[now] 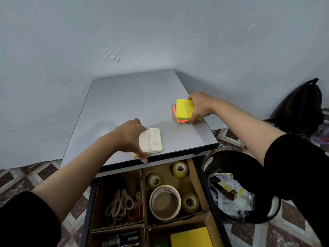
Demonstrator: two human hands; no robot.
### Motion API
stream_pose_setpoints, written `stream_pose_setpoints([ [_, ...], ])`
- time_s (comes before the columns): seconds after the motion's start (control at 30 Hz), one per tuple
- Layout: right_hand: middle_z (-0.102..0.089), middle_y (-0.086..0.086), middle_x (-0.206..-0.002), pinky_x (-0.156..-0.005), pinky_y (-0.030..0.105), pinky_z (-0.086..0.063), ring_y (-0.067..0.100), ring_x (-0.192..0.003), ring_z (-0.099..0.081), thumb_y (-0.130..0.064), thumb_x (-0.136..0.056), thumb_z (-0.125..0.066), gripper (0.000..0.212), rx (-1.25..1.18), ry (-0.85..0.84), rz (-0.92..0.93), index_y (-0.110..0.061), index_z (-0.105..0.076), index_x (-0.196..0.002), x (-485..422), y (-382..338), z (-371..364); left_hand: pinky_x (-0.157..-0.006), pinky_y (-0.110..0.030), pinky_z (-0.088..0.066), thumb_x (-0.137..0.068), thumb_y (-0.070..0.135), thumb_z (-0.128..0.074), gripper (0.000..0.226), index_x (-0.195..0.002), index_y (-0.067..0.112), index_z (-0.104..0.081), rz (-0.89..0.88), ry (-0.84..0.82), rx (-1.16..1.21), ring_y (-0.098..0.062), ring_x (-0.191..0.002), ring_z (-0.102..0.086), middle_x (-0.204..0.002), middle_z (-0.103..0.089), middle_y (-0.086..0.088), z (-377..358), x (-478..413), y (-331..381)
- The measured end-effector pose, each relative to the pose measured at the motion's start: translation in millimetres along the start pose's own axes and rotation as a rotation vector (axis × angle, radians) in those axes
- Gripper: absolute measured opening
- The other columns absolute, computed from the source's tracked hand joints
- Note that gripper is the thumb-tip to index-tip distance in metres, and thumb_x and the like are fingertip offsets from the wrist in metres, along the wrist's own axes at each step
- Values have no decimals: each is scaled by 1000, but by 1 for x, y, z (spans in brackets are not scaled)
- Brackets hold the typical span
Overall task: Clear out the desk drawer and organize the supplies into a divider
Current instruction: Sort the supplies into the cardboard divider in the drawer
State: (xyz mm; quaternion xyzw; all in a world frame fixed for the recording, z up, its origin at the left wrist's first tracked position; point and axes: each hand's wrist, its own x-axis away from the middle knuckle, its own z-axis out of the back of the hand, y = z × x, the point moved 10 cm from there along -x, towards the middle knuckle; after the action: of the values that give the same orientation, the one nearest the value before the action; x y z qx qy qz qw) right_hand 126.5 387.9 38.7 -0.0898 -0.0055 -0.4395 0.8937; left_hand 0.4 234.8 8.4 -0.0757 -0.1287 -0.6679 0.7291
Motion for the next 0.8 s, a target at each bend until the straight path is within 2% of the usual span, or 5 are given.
stream_pose_setpoints([
  [0.33,-53,15,-120,-86,32,-43,31,-109,-52,-38,-61,-83,75,-53,171,0,-4,-53,-120,21,4,17,-80,-21,-37,-63,48,-79,84,-131,16,-40,4,111,-13,-13,-101,-37,-120,-43,-2,-4,8,4],
  [0.47,-55,16,-116,-85,32,-40,30,-105,-51,-43,-59,-83,75,-120,205,-1,-3,-55,-116,38,-2,20,-75,-20,-34,-64,47,-78,84,-132,15,-40,11,244,83,-9,-94,-37,-119,-47,-1,6,22,5],
  [0.57,-56,15,-115,-83,30,-41,28,-105,-51,-40,-61,-83,71,-187,204,14,-4,-57,-116,61,-9,17,-75,-21,-32,-57,58,-74,94,-133,13,-42,2,310,175,-13,-97,-43,-121,-49,-3,13,42,13],
  [0.63,-58,13,-117,-79,26,-38,26,-106,-52,-38,-63,-83,69,-252,216,28,-6,-59,-119,83,-16,19,-78,-21,-33,-43,71,-59,110,-134,12,-45,-22,339,245,-16,-103,-48,-121,-52,-4,17,61,22],
  [0.8,-57,1,-114,-80,20,-37,15,-101,-53,-32,-60,-86,83,-520,153,125,-16,-49,-133,143,-44,0,-83,-15,-39,-44,67,-63,103,-132,16,-52,-188,189,559,-1,-102,-54,-114,-60,11,-22,108,55],
])
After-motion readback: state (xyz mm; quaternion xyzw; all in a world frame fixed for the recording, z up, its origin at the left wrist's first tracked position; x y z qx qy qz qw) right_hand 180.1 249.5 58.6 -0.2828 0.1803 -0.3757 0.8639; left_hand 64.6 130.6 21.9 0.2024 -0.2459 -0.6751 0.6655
